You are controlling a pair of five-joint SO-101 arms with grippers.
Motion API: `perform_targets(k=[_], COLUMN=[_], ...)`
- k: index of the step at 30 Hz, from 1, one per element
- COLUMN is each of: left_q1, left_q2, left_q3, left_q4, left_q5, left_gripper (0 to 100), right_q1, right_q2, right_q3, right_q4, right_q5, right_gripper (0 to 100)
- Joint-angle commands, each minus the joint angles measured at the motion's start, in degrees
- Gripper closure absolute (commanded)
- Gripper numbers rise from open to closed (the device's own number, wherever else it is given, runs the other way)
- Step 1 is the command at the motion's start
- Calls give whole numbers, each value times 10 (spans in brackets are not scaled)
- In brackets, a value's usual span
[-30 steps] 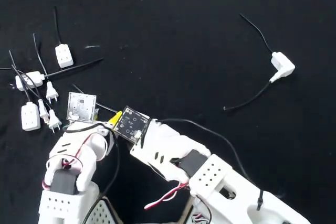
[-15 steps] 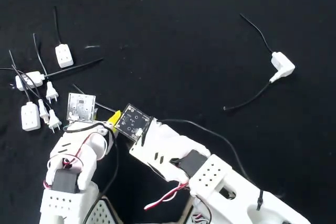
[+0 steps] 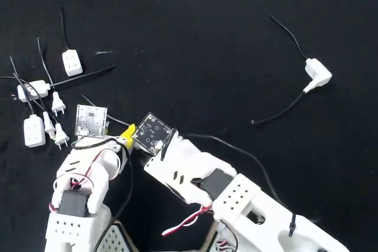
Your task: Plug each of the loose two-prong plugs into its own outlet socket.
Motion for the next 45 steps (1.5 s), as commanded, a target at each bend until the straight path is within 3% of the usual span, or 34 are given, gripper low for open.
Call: perform_targets(k=[1,7,13,45], left_q1=[2,2,36,43], left_q2=[4,4,4,6], left_q3=[1,3,15,22], left_q4=[-4,-4,-4,-4], left_q5=[-7,-5,-7,-8], left_gripper=[784,784,784,784], right_q1=[-4,-4,-4,32], right_q2=[-21,-21,-21,-21], right_q3=[-43,-42,-36,-41], right_q4=[-25,-38,-45,-45], right_q5=[-7,-49,-50,-51], right_gripper=[988,988,988,988])
